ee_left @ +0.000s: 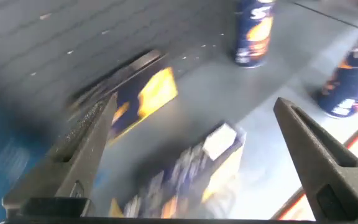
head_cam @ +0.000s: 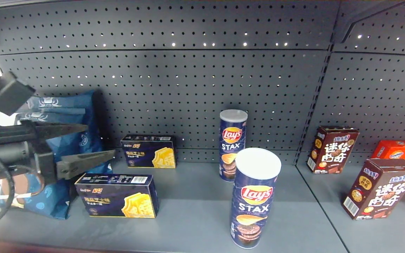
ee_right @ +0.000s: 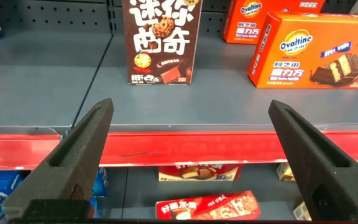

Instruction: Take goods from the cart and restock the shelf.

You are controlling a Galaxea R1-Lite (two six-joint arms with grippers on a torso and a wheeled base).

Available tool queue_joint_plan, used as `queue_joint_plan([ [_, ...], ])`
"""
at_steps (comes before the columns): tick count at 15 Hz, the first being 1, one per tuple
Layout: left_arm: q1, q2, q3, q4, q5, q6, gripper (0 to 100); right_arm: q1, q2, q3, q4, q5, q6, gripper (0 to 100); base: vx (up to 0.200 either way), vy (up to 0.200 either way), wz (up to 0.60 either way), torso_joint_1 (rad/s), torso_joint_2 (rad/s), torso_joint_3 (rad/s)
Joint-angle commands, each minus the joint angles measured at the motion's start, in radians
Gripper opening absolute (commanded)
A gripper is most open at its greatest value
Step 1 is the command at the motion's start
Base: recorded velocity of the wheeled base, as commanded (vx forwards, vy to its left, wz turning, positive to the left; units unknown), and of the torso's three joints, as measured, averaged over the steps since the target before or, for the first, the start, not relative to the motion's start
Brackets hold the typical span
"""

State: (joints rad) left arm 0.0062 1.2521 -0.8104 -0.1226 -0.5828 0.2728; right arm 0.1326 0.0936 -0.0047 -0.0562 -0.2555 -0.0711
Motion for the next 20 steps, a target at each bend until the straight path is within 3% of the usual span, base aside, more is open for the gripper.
queue_joint_plan([
  [1, 0.103, -0.226, 0.151, -0.069, 0.009, -0.090, 100, -0.001, 0.001, 0.000, -0.001, -0.001, -0.001, 100, 0.000, 0.000, 0.00, 0.000, 0.00, 0.000],
  [2, 0.110, -0.298, 0.200, -0.074, 0.020, -0.168, 100, -0.001, 0.001, 0.000, -0.001, -0.001, -0.001, 100, 0.000, 0.000, 0.00, 0.000, 0.00, 0.000],
  [3, 0.109, -0.327, 0.226, -0.074, 0.052, -0.185, 100, -0.001, 0.001, 0.000, -0.001, -0.001, -0.001, 100, 0.000, 0.000, 0.00, 0.000, 0.00, 0.000],
  [4, 0.106, -0.330, 0.244, -0.078, 0.089, -0.184, 100, -0.001, 0.001, 0.000, -0.001, -0.001, 0.001, 100, 0.000, 0.000, 0.00, 0.000, 0.00, 0.000],
  [7, 0.100, -0.238, 0.241, -0.167, 0.107, -0.175, 100, -0.001, 0.001, 0.000, -0.001, 0.001, 0.001, 100, 0.000, 0.000, 0.00, 0.000, 0.00, 0.000],
  [9, 0.097, -0.132, 0.252, -0.206, 0.139, -0.116, 100, -0.001, 0.001, 0.000, -0.001, 0.001, 0.001, 100, 0.000, 0.000, 0.00, 0.000, 0.00, 0.000],
  [11, 0.072, 0.018, 0.258, -0.232, 0.184, 0.013, 100, -0.001, 0.001, 0.000, -0.001, -0.001, 0.001, 100, 0.000, 0.000, 0.00, 0.000, 0.00, 0.000],
  [12, 0.021, 0.086, 0.214, -0.252, 0.201, 0.062, 100, -0.001, 0.001, 0.000, -0.001, 0.001, 0.001, 100, 0.000, 0.000, 0.00, 0.000, 0.00, 0.000],
  [13, -0.011, 0.127, 0.181, -0.273, 0.239, 0.085, 100, -0.001, 0.001, 0.000, -0.001, 0.001, 0.001, 100, 0.000, 0.000, 0.00, 0.000, 0.00, 0.000],
  [14, -0.080, 0.213, 0.119, -0.325, 0.305, 0.114, 100, -0.001, 0.001, 0.000, -0.001, -0.001, 0.001, 100, 0.000, 0.000, 0.00, 0.000, 0.00, 0.000],
  [16, -0.158, 0.303, 0.017, -0.378, 0.380, 0.109, 100, -0.001, 0.001, 0.000, -0.001, -0.001, 0.001, 100, 0.000, 0.000, 0.00, 0.000, 0.00, 0.000],
  [19, -0.282, 0.420, -0.142, -0.373, 0.465, 0.082, 100, -0.001, 0.001, 0.000, -0.001, -0.005, -0.001, 100, 0.000, 0.000, 0.00, 0.000, 0.00, 0.000],
  [20, -0.295, 0.455, -0.168, -0.376, 0.503, 0.083, 100, -0.001, 0.001, 0.000, -0.001, -0.005, -0.003, 100, 0.000, 0.000, 0.00, 0.000, 0.00, 0.000],
])
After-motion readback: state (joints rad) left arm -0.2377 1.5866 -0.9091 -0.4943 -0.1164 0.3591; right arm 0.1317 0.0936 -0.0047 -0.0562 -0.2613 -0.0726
